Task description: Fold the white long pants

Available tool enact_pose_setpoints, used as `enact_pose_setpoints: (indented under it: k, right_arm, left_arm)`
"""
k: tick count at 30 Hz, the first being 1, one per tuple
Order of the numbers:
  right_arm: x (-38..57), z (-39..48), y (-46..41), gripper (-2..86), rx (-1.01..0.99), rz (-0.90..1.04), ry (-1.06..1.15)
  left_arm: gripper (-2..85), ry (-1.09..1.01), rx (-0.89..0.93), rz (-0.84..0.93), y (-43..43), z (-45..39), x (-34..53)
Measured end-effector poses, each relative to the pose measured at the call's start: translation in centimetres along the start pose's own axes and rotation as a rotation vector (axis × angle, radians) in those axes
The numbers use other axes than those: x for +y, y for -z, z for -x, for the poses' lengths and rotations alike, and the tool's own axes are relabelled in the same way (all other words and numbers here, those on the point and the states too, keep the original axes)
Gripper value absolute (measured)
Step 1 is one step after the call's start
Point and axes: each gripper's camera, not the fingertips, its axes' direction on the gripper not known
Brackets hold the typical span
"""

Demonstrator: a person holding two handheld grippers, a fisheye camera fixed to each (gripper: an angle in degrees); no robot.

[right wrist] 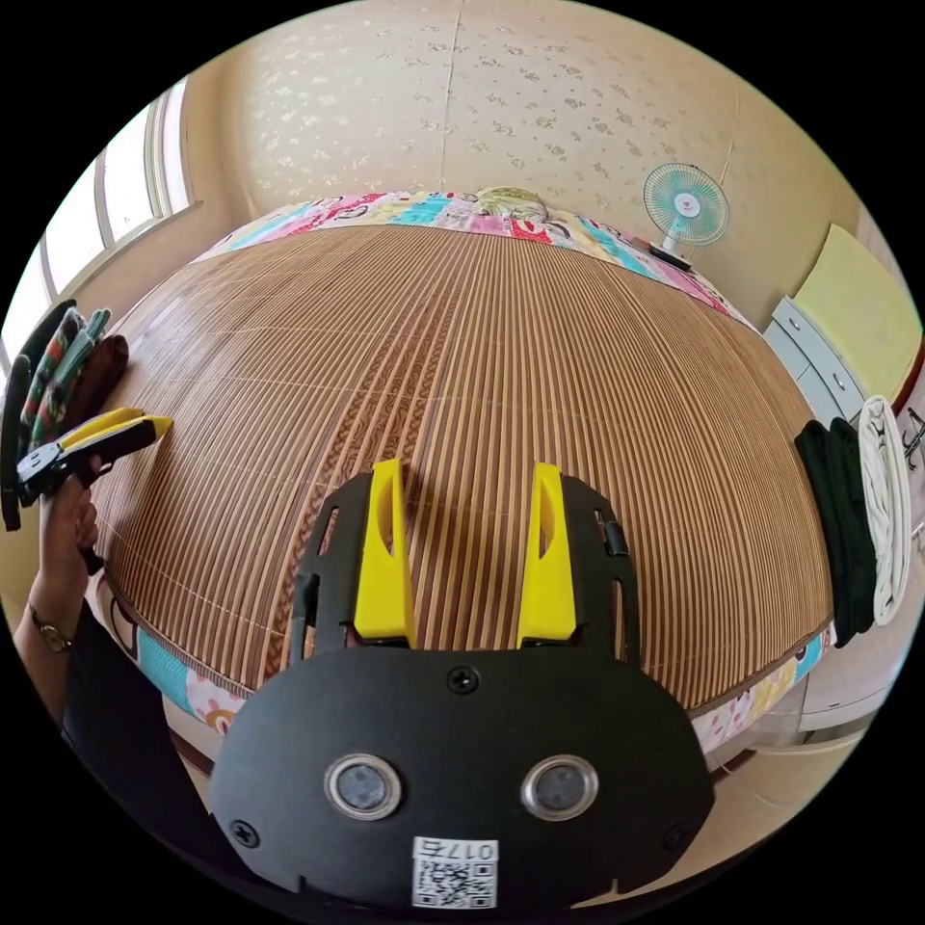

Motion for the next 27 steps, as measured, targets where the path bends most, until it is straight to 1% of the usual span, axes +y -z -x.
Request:
enact_pose_setpoints:
  k: [8,15,21,27]
  right_arm:
    - [-0.9,1.0,0.3,16.9,-0.034,0.017,0.011]
    - [-1.9,2.4,0.6,16.8,0.011,0.004,0.028]
    - [-3.2,2.6,0.8,16.7,0.007,-0.007,0.026]
    - [-5.0,2.8,0.6,16.6,0.014,-0.006,0.028]
  left_arm:
    - [16.8,-0.002,-0.001,-0.009,-0.8,0.9,2.5]
    - [16.4,-0.009,-0.023,-0.036,-1.3,1.5,4.7]
    - [12.4,-0.077,-0.043,-0.041,-1.9,1.0,5.9]
    - [11.4,-0.101,-0.036,-0.035,-2.7,1.8,6.6]
